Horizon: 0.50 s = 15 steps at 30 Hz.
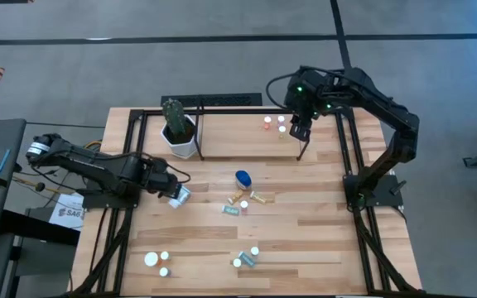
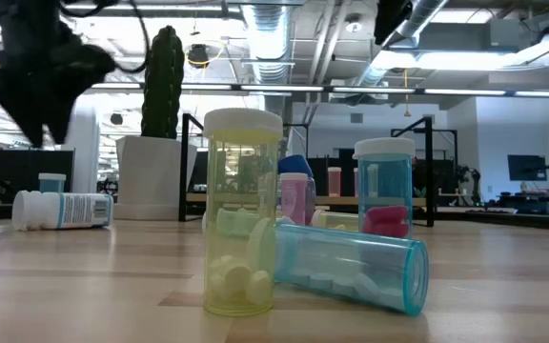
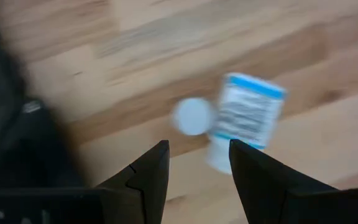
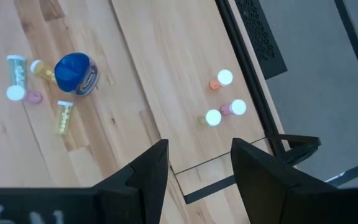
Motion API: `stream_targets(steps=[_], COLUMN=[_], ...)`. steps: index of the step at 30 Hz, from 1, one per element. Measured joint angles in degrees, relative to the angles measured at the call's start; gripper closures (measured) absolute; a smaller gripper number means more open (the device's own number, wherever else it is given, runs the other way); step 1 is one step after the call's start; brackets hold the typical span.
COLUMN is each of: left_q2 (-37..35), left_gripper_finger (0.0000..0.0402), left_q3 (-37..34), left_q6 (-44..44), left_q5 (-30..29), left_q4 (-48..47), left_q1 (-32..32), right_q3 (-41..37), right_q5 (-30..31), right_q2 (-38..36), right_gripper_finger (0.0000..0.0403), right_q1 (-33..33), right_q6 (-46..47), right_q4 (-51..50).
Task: Pick and place medicine bottles onto shelf by color
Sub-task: Put the small blue pill bottle on the shelf
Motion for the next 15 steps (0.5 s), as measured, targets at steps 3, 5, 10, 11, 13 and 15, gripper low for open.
stream_targets(steps=[3,5,10,11,13,15], left_q2=[-0.06,0.27,2.03,2.11,1.94,1.98], left_gripper_finger=[0.0248,0.0248,0.0247,0.0246,0.0237,0.0222], left_q3=[0.0,0.0,-0.01,-0.03,-0.04,-0.04], left_q6=[-1.07,-0.99,-0.25,-0.13,-0.5,-1.02], left_q5=[-0.38,-1.14,-2.43,-2.43,-2.58,-2.96], left_q4=[0.47,1.87,2.37,2.39,2.36,2.54], left_q1=[-0.02,-0.02,-0.02,-0.02,0.0,0.0], right_q3=[0.01,0.01,0.01,0.01,0.01,-0.01], right_q5=[0.01,0.01,0.0,0.01,0.01,0.01], right_q2=[0.0,0.0,0.0,0.0,0.0,0.0], right_gripper_finger=[0.0207,0.0207,0.0207,0.0207,0.0207,0.0207], right_q1=[-0.68,-1.07,-2.11,-2.25,-2.43,-2.45], right_q6=[-0.11,-0.09,-0.59,-0.9,-1.29,-1.42], right_q4=[0.0,0.02,0.04,0.04,0.17,0.33])
